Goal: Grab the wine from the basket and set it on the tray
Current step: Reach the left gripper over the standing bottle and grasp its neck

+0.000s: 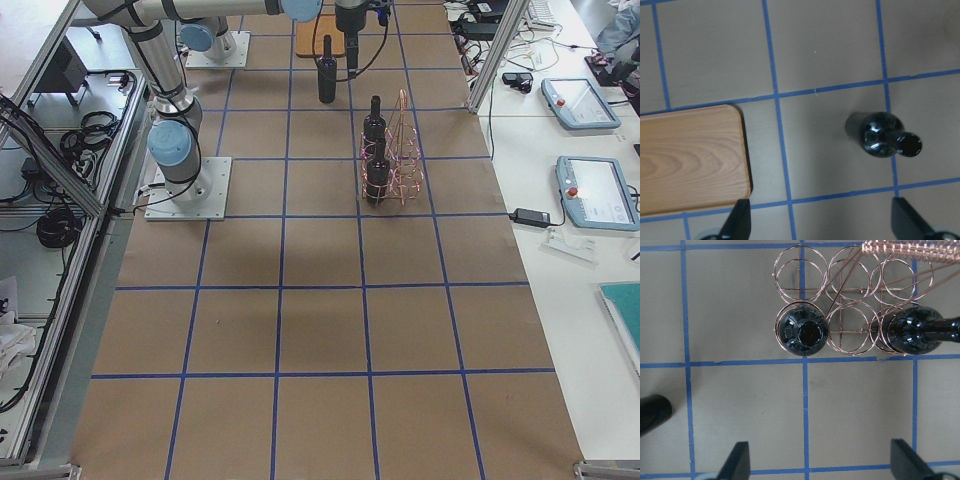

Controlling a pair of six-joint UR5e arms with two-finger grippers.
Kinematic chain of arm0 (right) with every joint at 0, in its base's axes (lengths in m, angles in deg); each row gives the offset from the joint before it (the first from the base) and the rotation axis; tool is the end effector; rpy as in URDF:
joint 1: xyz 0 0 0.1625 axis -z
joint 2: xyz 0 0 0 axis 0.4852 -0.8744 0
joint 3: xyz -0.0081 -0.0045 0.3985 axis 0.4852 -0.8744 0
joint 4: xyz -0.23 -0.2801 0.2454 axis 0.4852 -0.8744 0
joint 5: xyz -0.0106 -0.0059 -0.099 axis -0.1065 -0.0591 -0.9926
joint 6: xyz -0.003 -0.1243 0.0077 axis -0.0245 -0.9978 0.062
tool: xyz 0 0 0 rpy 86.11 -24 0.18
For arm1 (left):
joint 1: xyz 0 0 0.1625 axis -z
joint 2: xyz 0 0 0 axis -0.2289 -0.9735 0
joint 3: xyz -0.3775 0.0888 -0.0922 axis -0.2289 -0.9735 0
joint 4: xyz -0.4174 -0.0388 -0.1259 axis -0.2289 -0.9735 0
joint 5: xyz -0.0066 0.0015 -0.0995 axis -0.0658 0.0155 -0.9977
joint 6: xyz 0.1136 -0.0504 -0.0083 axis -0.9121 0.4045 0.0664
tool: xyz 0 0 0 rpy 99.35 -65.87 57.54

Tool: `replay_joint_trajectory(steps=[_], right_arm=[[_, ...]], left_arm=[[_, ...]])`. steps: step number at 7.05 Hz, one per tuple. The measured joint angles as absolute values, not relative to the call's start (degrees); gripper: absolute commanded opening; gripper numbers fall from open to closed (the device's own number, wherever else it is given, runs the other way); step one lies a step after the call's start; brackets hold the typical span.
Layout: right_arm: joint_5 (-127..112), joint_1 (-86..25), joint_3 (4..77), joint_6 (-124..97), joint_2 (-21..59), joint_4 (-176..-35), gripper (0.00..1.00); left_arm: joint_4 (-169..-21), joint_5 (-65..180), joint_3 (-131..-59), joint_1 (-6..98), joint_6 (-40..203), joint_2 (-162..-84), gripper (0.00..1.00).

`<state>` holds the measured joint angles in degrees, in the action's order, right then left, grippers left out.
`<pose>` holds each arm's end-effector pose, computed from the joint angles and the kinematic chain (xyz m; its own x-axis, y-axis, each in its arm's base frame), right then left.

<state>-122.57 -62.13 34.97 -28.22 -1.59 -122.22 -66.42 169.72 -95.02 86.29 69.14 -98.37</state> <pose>0.1396 -0.5238 0.4669 -0.9994 0.0155 0.0306 0.0123 0.9946 -0.1028 -0.2123 -0.4652 0.4772 -0.9921 0.1257 -0.0022 0.1252 0.9860 -0.1101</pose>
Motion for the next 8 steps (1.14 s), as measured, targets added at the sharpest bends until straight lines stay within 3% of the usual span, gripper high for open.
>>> replay_joint_trajectory(steps=[4,7,8], right_arm=[[-122.5,-62.1,35.0,-28.4,-1.6,-122.1,1.00],[-122.6,-62.1,35.0,-28.5,-1.6,-122.0,1.00],[-122.6,-62.1,35.0,-28.5,-1.6,-121.9,1.00]], left_arm=[[-58.7,169.4,-94.8,95.1,76.0,-107.8,0.98],[-58.1,169.7,-97.7,95.6,76.1,-111.3,0.90],[-58.0,169.7,-98.3,95.7,76.3,-111.5,0.83]])
